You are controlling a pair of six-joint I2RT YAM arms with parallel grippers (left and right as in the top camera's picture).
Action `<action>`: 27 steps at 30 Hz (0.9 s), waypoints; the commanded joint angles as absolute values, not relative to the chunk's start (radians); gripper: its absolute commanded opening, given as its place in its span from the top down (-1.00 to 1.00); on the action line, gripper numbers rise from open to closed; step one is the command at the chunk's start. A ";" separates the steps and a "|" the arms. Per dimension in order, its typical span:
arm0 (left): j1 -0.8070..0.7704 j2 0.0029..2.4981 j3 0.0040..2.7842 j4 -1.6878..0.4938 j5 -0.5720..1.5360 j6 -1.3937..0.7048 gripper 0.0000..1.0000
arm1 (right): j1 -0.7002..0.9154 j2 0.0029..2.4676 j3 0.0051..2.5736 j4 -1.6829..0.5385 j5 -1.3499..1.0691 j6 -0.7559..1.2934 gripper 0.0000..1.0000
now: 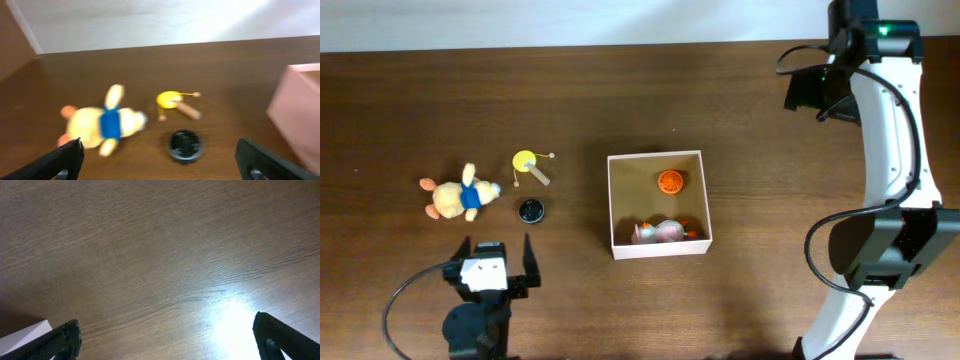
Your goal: Pack container
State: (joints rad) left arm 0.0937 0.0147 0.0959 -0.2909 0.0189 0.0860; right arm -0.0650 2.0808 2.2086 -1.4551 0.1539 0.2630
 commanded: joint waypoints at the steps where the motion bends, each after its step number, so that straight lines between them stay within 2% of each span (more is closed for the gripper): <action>1: 0.094 0.007 0.093 -0.273 0.264 0.019 -0.98 | -0.064 2.067 2.226 -1.455 0.170 0.279 -0.98; 4: 0.094 0.009 0.094 -0.279 0.355 -0.118 -0.98 | -0.064 2.067 2.226 -1.455 0.170 0.279 -0.98; 9: 0.094 0.100 0.155 -0.331 0.322 -0.210 -0.99 | -0.064 2.067 2.225 -1.455 0.170 0.279 -0.98; 15: 0.094 0.394 0.437 -0.455 0.281 -0.187 -0.98 | -0.063 2.067 2.226 -1.455 0.170 0.279 -0.98; 24: 0.094 0.900 1.023 -0.932 0.282 -0.062 -0.98 | -0.063 2.067 2.226 -1.455 0.170 0.279 -0.98; 27: 0.094 1.026 1.097 -0.970 0.347 -0.062 -0.98 | -0.064 2.067 2.226 -1.455 0.170 0.279 -0.98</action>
State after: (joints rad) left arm 0.0937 0.9344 1.0412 -0.9459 0.2813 -0.0963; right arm -0.0647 2.0808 2.2086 -1.4555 0.1574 0.2661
